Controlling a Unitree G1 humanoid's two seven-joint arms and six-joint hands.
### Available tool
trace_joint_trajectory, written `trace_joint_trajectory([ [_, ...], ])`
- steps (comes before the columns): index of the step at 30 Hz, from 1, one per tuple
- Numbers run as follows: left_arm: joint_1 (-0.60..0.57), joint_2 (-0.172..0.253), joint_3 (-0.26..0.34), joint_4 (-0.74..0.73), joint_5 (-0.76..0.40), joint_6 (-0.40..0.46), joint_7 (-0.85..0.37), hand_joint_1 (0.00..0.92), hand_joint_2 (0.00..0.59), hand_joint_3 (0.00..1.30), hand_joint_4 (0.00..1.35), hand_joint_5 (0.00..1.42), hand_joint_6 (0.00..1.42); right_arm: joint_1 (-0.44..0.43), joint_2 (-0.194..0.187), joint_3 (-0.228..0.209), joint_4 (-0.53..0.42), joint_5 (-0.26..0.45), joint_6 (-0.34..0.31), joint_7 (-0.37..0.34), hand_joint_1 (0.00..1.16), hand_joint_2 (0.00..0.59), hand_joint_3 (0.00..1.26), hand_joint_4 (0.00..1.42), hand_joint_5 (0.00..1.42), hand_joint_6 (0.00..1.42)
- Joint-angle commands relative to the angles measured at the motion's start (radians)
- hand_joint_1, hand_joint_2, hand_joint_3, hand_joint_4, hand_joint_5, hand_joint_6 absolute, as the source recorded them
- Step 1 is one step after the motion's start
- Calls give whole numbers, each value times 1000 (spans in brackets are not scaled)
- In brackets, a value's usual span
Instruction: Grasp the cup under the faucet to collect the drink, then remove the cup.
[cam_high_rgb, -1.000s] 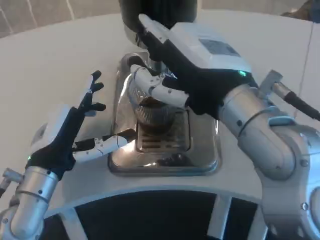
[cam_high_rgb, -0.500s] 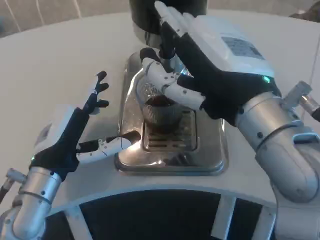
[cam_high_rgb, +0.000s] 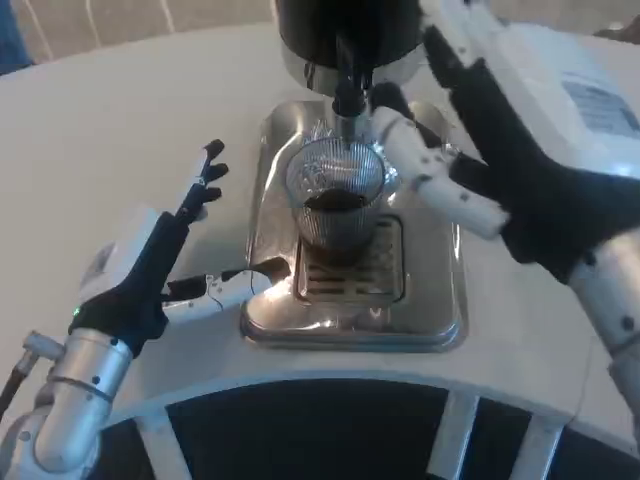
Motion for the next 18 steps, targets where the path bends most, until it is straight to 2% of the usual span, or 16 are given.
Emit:
trace_joint_trajectory([
  [1, -4, 1, -3, 25, -3, -31, 4, 388, 60, 0, 0, 114, 186, 108, 16, -39, -100, -92, -20, 98, 0, 515, 0, 0, 0, 0],
  [6, -12, -16, -13, 35, 3, -39, 5, 388, 61, 0, 0, 89, 182, 173, 81, -81, -189, -225, -52, 220, 0, 517, 0, 0, 0, 0],
  [9, -19, -27, -19, 38, 7, -39, 6, 390, 60, 0, 0, 84, 182, 172, 153, -106, -202, -324, -94, 283, 0, 523, 0, 0, 0, 0],
  [14, -39, -44, -30, 57, 11, -31, 8, 399, 62, 0, 0, 78, 184, 185, 259, -119, -202, -456, -156, 331, 5, 527, 0, 0, 0, 0],
  [18, -69, -58, -41, 95, 10, -23, 11, 402, 64, 0, 0, 72, 186, 217, 307, -123, -202, -505, -177, 357, 8, 528, 0, 0, 0, 0],
])
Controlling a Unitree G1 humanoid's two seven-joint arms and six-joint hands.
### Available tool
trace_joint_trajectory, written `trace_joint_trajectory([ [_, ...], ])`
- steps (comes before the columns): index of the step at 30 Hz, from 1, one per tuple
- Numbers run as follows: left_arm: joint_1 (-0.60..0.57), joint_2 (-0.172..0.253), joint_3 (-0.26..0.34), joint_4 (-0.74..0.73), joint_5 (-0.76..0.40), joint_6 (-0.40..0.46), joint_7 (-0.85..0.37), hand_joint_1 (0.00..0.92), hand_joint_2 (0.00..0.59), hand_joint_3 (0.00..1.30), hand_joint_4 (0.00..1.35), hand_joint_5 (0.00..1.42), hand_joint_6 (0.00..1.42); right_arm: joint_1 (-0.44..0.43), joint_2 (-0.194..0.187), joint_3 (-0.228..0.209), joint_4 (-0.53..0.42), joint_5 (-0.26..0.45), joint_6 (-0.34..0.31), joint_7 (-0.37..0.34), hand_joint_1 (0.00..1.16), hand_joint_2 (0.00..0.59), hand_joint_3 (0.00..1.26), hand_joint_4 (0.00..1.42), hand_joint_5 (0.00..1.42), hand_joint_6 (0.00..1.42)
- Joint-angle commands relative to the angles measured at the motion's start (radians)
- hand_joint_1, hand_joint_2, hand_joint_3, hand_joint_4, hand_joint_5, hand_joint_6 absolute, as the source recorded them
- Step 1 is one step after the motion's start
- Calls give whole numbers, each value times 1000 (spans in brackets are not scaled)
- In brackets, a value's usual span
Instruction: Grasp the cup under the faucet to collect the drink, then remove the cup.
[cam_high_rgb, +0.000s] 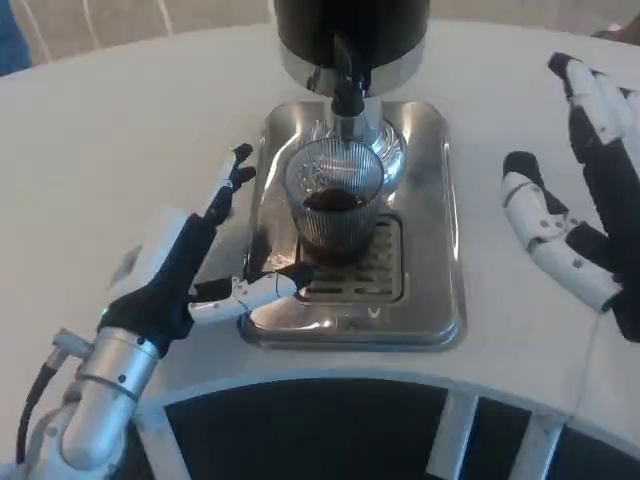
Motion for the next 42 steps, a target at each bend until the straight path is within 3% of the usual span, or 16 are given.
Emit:
trace_joint_trajectory([
  [1, -37, -17, -10, 52, 5, 4, 11, 403, 65, 0, 0, 71, 186, 56, 49, -9, -15, -48, -30, 28, 8, 529, 0, 0, 0, 0],
  [5, -68, -32, -16, 90, 8, 4, 18, 405, 65, 0, 0, 66, 187, 119, 58, -18, -15, -39, -28, 23, 7, 530, 0, 0, 0, 0],
  [13, -124, -56, -28, 165, 10, -10, 29, 409, 67, 0, 0, 67, 187, 302, 55, -47, -15, 57, -58, -41, 6, 531, 0, 0, 0, 0],
  [18, -131, -57, -36, 189, 7, -28, 25, 408, 66, 0, 0, 70, 188, 376, 72, -37, -15, 85, -89, -72, 6, 531, 0, 0, 0, 0],
  [25, -139, -54, -38, 205, -4, -51, 11, 407, 66, 0, 0, 72, 188, 496, 49, -66, -15, 160, -135, -99, 6, 531, 0, 0, 0, 0],
  [30, -160, -57, -40, 231, -4, -59, 15, 407, 66, 0, 0, 78, 188, 521, 68, -54, -15, 165, -146, -96, 6, 531, 0, 0, 0, 0],
  [42, -213, -65, -52, 287, 5, -65, 33, 404, 68, 0, 0, 85, 196, 565, 72, -48, -15, 180, -150, -104, 8, 541, 0, 0, 0, 0],
])
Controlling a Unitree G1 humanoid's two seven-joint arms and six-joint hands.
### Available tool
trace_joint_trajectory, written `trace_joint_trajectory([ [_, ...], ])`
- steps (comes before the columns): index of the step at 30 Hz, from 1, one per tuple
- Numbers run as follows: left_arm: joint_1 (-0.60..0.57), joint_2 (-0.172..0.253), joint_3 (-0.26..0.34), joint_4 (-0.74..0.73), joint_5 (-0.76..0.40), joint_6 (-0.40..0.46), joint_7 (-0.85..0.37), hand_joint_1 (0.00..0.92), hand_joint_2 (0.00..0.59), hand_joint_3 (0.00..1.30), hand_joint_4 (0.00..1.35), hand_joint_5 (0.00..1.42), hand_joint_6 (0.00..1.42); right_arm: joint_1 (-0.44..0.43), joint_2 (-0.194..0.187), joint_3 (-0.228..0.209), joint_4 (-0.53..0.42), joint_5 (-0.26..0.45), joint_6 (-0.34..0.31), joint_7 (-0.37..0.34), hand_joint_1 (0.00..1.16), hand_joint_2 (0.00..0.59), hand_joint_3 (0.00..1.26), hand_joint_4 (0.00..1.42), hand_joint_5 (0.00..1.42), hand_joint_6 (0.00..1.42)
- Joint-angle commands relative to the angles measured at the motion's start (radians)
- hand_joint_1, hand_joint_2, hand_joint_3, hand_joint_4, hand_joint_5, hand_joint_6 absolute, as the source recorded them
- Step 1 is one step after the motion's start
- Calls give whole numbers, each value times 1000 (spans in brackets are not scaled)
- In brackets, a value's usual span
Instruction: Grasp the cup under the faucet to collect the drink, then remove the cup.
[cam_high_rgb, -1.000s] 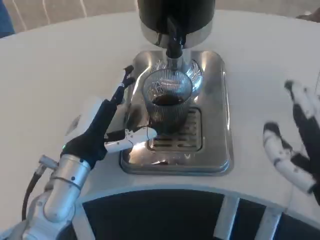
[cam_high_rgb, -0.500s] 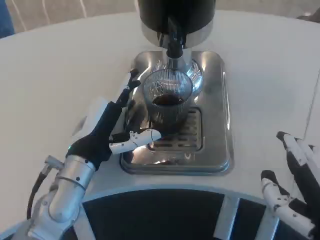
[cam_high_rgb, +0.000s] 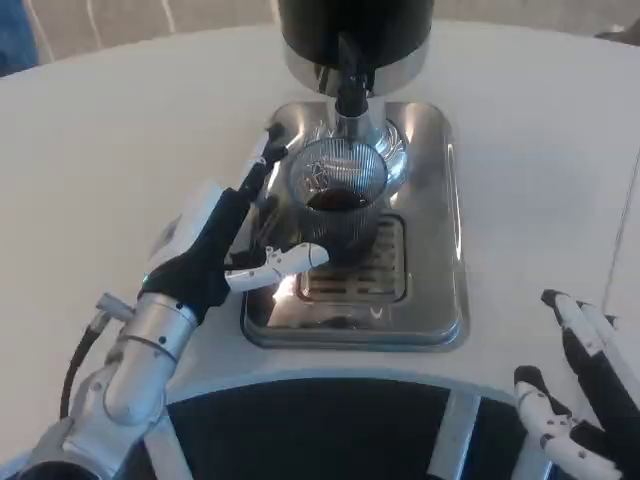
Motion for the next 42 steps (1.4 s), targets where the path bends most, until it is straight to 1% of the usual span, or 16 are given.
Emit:
trace_joint_trajectory([
  [1, -21, -4, -8, 31, 6, -20, 12, 403, 68, 0, 0, 85, 197, 30, 71, 10, -14, 5, -6, -10, 7, 542, 0, 0, 0, 0],
  [3, -28, -4, -9, 40, 7, -22, 13, 401, 69, 0, 0, 85, 198, 35, 76, 15, -14, 2, -2, -5, 1, 558, 0, 0, 0, 0],
  [15, -79, -5, -33, 101, 24, -25, 6, 396, 70, 0, 0, 92, 202, 44, 90, 42, -14, -17, 20, 8, 0, 563, 0, 0, 0, 0],
  [24, -96, -2, -50, 120, 27, -33, 16, 395, 70, 0, 0, 117, 204, 46, 84, 50, -12, -16, 44, 21, 0, 563, 0, 0, 0, 0],
  [34, -108, 2, -55, 123, 28, -53, 18, 395, 71, 0, 41, 143, 204, 35, 76, 59, 14, -20, 70, 15, 8, 566, 0, 0, 0, 0],
  [42, -114, 4, -46, 125, 22, -67, 12, 395, 71, 64, 104, 174, 204, 30, 74, 64, 28, -19, 83, 13, 24, 567, 0, 0, 0, 0],
])
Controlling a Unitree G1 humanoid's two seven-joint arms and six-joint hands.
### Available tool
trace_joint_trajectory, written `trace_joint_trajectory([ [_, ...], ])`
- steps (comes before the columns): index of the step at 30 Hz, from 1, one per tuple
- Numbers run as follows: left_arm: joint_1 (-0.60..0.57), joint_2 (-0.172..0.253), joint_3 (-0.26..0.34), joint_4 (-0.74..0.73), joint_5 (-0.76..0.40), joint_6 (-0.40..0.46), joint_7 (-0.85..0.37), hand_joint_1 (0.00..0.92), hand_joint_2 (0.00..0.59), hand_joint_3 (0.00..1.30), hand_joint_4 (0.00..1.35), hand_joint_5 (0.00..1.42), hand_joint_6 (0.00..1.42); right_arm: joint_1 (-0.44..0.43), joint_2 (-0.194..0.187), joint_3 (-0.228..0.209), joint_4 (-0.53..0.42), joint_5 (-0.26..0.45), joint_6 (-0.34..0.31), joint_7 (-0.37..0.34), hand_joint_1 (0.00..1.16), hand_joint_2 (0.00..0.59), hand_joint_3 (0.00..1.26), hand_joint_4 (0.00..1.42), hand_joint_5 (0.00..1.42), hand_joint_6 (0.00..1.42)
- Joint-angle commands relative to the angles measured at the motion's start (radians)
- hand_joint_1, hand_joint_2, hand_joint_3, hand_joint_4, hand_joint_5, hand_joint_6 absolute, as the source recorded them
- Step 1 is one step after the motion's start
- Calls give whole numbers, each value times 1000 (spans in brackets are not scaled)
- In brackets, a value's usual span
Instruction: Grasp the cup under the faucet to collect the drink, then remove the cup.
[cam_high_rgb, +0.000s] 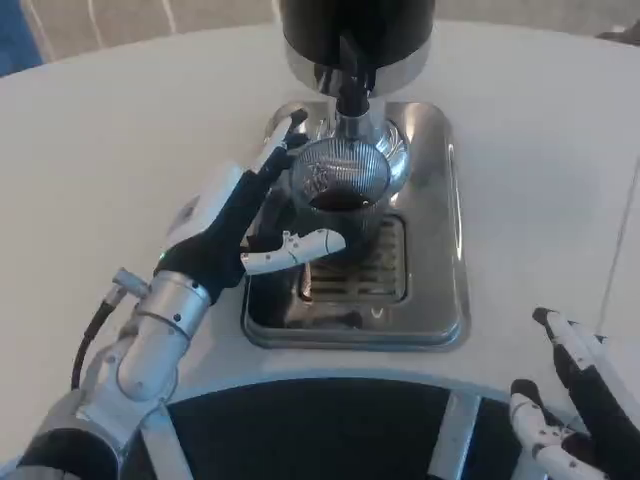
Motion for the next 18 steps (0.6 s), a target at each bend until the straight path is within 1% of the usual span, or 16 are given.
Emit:
trace_joint_trajectory([
  [1, -9, 7, 0, 11, -1, -24, -6, 395, 71, 67, 106, 174, 204, 14, 77, 11, 17, -9, 13, -2, 25, 567, 0, 0, 0, 0],
  [6, -12, 8, 2, 11, -1, -27, -11, 395, 71, 84, 129, 184, 204, 8, 76, 15, 25, -12, 21, -1, 33, 567, 0, 0, 0, 0],
  [11, -18, 10, -4, 13, 5, -27, -18, 395, 71, 142, 153, 197, 204, 0, 75, 18, 30, -17, 28, 6, 38, 567, 0, 0, 0, 0],
  [14, -19, 10, -8, 13, 10, -26, -21, 395, 71, 150, 154, 198, 204, 0, 75, 20, 30, -20, 30, 7, 47, 580, 0, 0, 0, 0],
  [18, -22, 6, -14, 13, 20, -20, -16, 395, 71, 159, 164, 199, 195, -2, 75, 20, 30, -24, 35, 9, 56, 579, 3, 0, 0, 0],
])
